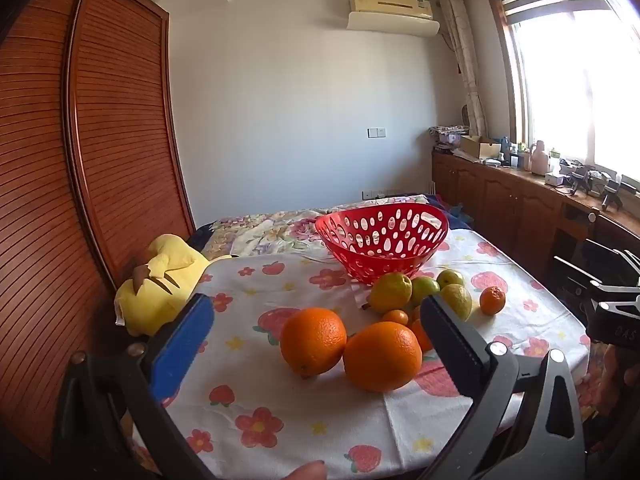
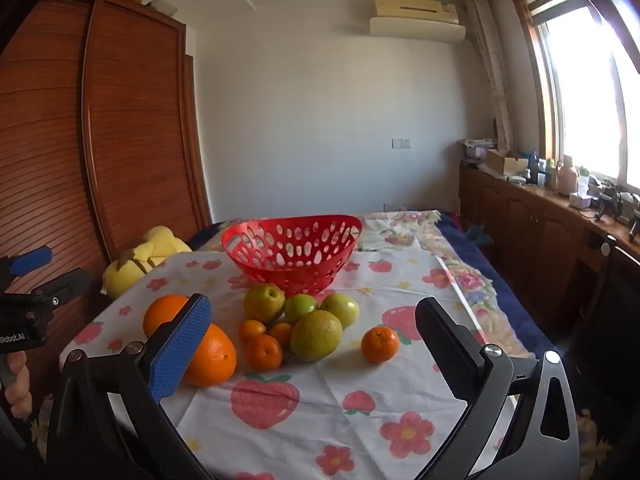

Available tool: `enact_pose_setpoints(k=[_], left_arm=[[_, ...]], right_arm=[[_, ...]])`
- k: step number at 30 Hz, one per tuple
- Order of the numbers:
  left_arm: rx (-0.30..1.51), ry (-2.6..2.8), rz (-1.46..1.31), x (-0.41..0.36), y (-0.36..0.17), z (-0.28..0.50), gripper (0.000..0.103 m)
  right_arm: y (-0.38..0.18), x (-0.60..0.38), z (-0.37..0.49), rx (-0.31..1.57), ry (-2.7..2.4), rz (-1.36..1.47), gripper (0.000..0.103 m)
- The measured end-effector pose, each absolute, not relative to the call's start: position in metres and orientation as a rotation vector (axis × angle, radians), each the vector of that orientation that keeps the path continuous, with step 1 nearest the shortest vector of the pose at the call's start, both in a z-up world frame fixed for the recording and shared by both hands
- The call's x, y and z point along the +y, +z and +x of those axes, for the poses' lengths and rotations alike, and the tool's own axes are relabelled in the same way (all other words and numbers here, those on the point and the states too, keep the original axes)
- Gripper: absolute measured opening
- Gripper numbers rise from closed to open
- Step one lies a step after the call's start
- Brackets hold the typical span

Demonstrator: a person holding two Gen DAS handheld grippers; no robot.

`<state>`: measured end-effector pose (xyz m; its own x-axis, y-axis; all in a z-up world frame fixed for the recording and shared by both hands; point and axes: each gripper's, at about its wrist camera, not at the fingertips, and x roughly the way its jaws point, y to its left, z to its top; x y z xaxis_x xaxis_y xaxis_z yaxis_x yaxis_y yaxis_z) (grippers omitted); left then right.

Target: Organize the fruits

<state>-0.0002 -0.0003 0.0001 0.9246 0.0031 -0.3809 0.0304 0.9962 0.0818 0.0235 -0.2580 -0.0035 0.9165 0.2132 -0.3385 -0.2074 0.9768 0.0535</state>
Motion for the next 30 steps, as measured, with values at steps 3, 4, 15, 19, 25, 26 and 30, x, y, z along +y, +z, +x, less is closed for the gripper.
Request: enact_pose_setpoints(k=[3,4,15,19,25,26,30], left_arm=[[0.395,-0.016,0.087,-0.001,0.000,0.000,0.103],[0.398,-0.016,0.086,-0.001,0.000,0.000,0.103],[0.393,-0.015,0.075,-0.001,0.004,-0.003,0.103],[0.392,-0.016,0.074,0.000,0.003,-0.001,0.103],[0.390,-0.015,0.074,0.000,0.004,-0.002,0.103],[0.389,-0.015,0.074,0.001,0.005,-0.002,0.103],[0.382,-0.020,0.073,0.001,0.011,-0.006,0.103]], right_arm=[[-0.003,-0.258,0.023,0.355,0.217,0.022,0.103],[-0.003,-0.258,0.023,0.355,0.217,0.023,0.103],[-0.003,-0.258,0.021,0.349,0.215,0.022,0.103],[-0.003,-0.257,0.021,0.348,0.213,0.019,0.103],[-0.003,-0.256,0.022,0.348,0.214,0.017,0.103],[-0.002,-0.256,0.018,0.348,0.213,0.017,0.103],[-0.004,-0.257,0.020,0.344,0.209,0.017,0.103]])
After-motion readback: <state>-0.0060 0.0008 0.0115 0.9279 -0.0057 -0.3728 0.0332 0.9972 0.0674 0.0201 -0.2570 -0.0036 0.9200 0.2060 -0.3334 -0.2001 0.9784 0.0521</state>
